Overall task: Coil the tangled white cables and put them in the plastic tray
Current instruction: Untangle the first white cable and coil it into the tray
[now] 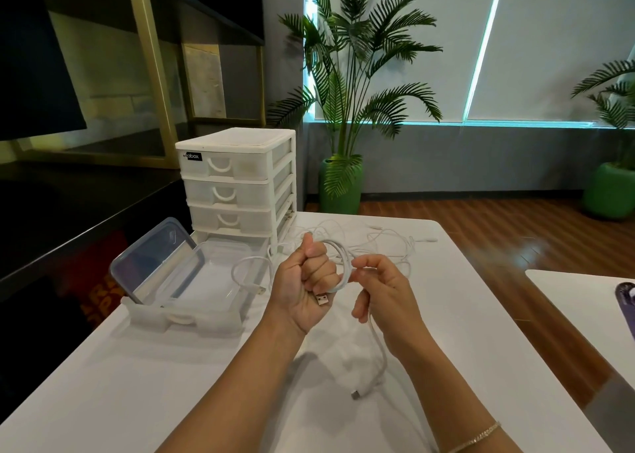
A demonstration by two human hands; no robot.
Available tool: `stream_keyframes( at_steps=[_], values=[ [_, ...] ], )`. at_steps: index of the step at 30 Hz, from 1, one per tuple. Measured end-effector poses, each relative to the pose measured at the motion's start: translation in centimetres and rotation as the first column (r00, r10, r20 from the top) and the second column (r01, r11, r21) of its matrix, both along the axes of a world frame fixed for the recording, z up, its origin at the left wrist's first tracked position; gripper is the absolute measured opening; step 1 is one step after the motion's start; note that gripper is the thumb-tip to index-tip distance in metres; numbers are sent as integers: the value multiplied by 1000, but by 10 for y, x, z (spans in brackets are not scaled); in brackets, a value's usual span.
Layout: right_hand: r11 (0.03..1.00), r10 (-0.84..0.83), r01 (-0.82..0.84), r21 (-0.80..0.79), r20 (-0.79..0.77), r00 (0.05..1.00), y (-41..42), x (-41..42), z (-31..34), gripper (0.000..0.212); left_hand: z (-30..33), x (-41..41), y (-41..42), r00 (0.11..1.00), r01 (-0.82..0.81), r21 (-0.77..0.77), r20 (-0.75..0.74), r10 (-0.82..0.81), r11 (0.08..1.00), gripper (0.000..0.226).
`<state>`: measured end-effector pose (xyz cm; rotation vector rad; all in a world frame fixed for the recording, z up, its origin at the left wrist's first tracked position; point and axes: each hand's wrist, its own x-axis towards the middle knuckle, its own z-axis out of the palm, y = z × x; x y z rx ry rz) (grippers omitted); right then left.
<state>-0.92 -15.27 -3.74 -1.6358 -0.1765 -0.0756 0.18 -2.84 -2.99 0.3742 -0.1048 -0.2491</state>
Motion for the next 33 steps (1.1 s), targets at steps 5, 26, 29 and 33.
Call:
stream_keyframes(
  at_steps=[5,26,29,33],
  values=[
    [986,165,-158,57,-153,974,2,-1,1,41,0,-1,-4,1000,13,77,-3,-13,997,61],
    [979,155,-171,-113,-132,979,-3,5,-9,6,2,-4,-12,967,-251,844,202,153,473,16],
    [976,175,-188,-111,-113,978,-3,2,-7,14,1,-4,-12,970,-242,861,199,142,447,21],
    [976,131,-141,-169,-68,989,-3,3,-9,19,-1,-2,-14,958,-274,858,204,201,435,30]
  ],
)
